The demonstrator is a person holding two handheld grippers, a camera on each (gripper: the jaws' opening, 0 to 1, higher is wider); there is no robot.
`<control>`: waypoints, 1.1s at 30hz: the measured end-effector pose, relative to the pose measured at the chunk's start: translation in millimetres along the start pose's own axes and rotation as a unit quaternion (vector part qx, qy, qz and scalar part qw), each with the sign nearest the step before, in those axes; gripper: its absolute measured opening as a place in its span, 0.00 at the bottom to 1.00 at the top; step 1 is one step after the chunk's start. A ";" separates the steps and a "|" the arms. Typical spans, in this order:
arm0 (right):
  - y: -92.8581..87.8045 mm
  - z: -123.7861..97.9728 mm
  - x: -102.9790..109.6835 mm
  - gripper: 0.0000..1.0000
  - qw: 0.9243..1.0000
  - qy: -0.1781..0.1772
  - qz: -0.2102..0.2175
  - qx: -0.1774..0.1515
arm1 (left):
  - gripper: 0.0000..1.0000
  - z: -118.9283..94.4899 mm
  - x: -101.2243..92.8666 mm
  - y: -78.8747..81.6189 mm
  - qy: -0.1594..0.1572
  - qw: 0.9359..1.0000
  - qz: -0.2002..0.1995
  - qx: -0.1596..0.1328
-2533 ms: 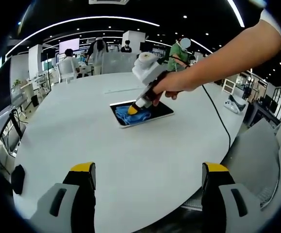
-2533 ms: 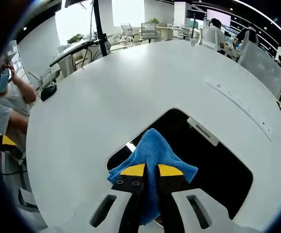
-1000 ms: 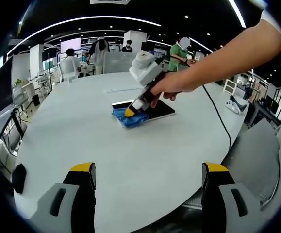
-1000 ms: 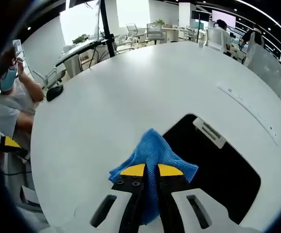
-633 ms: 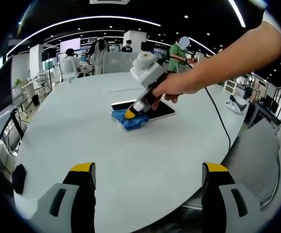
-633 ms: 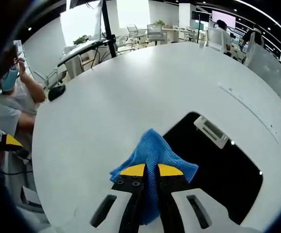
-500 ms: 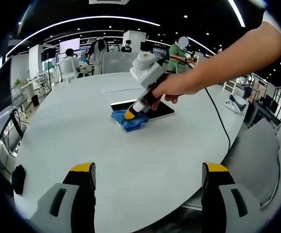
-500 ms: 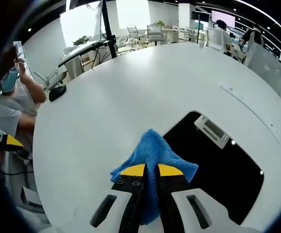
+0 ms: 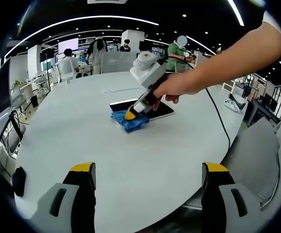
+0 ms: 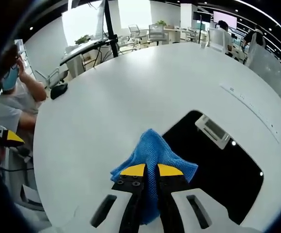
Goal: Wipe the mirror surface with the cleaning cloth until all visible marks leave the cleaned area.
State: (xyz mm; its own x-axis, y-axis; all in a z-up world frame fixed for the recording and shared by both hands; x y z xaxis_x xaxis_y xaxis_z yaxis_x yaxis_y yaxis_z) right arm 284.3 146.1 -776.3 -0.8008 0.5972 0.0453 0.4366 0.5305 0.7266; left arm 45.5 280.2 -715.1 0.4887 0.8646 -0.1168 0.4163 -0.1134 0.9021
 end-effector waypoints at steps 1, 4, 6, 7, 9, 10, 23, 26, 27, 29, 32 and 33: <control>-0.6 -0.6 -1.2 0.03 1.000 0.000 0.002 0.000 | 0.91 0.1 0.1 0.0 0.000 1.000 0.000 0.001; -1.5 -0.9 -2.5 0.03 1.000 0.000 0.001 0.000 | 0.91 0.5 -0.2 0.2 -0.002 1.000 0.001 0.001; -2.3 -2.9 -3.3 0.03 1.000 0.000 0.000 0.001 | 0.91 0.7 -0.4 0.3 -0.002 1.000 0.001 0.002; -2.7 -3.7 -3.8 0.03 1.000 0.000 0.000 0.001 | 0.91 0.8 -0.5 0.4 -0.002 1.000 0.000 0.001; -3.6 -3.6 -5.8 0.03 1.000 -0.002 0.001 0.001 | 0.91 0.8 -0.7 0.5 -0.002 1.000 0.000 0.001; -4.5 -4.1 -6.5 0.03 1.000 -0.002 0.001 -0.001 | 0.91 0.6 -0.8 0.5 -0.002 1.000 0.000 0.001; -12.5 -16.1 -12.9 0.03 1.000 -0.008 0.006 -0.006 | 0.91 2.3 -1.2 -0.2 -0.005 1.000 0.001 0.003; -14.9 -19.0 -15.2 0.03 1.000 -0.010 0.005 -0.007 | 0.91 3.1 -1.5 0.6 -0.007 1.000 0.002 0.002; -15.7 -20.1 -15.9 0.03 1.000 -0.011 0.005 -0.007 | 0.91 3.2 -1.6 0.8 -0.006 1.000 0.002 0.002; -17.1 -22.0 -17.9 0.03 1.000 -0.012 0.006 -0.007 | 0.91 3.3 -1.6 1.1 -0.006 1.000 0.001 0.002; -20.1 -25.4 -20.3 0.03 1.000 -0.014 0.008 -0.008 | 0.91 3.8 -1.8 0.9 -0.007 1.000 0.002 0.002; -20.8 -26.1 -21.1 0.03 1.000 -0.015 0.008 -0.008 | 0.91 3.9 -1.7 0.6 -0.007 1.000 0.003 0.003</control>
State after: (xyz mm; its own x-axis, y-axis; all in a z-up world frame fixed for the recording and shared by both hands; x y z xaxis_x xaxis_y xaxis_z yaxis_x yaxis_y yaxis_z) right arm 281.4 106.8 -774.5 -0.7809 0.6235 0.0373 0.4427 0.5103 0.7373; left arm 47.9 276.7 -715.9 0.5022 0.8567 -0.1180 0.4180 -0.1210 0.9004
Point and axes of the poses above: the point that each gripper's makers call its tool centre point, and the gripper's own axes: z roughly forward along the fingers, x roughly to its left, y roughly out of its top, the point moved 9 cm from there along -z, roughly backward along the fingers, and after that the axes turned 10 degrees about -x, right-handed, at the moved point
